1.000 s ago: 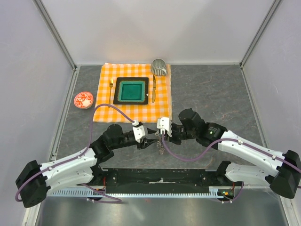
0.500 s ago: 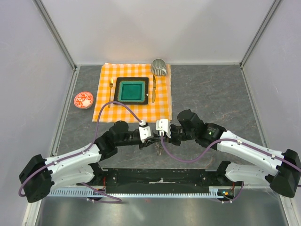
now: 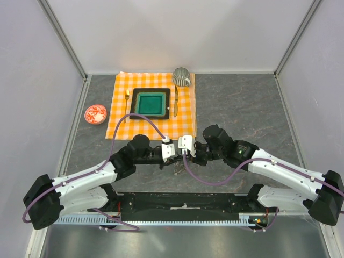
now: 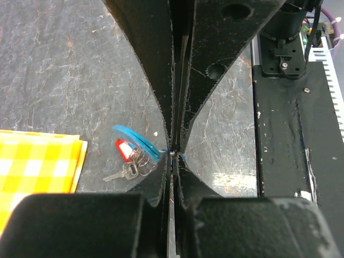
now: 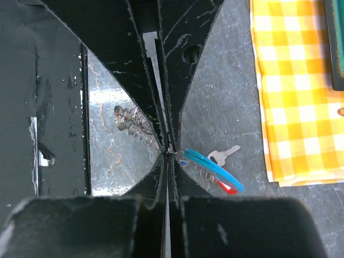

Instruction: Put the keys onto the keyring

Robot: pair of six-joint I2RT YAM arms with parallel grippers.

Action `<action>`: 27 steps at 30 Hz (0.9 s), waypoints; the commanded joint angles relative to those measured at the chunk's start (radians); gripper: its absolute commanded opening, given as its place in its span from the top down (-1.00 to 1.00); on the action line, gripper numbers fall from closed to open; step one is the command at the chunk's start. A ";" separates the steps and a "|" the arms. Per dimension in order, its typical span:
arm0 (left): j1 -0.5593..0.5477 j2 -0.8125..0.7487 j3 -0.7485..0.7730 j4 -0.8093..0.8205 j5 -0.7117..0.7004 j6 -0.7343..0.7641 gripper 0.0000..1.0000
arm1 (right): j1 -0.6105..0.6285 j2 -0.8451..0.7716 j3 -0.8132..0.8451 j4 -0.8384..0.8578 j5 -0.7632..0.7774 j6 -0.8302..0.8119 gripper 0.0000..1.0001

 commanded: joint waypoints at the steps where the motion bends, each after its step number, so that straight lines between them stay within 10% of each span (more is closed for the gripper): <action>1: -0.004 0.030 0.039 -0.017 0.059 0.018 0.96 | 0.019 0.005 0.039 0.051 -0.028 -0.007 1.00; 6: -0.004 0.001 0.002 0.044 0.030 -0.014 0.96 | 0.019 -0.019 0.010 0.109 -0.002 0.056 0.99; 13: -0.005 -0.119 -0.187 0.362 -0.080 -0.092 0.96 | 0.005 -0.154 -0.101 0.221 0.159 0.206 0.28; 27: -0.004 -0.130 -0.281 0.587 -0.140 -0.200 0.96 | 0.002 -0.188 -0.346 0.566 0.037 0.349 0.30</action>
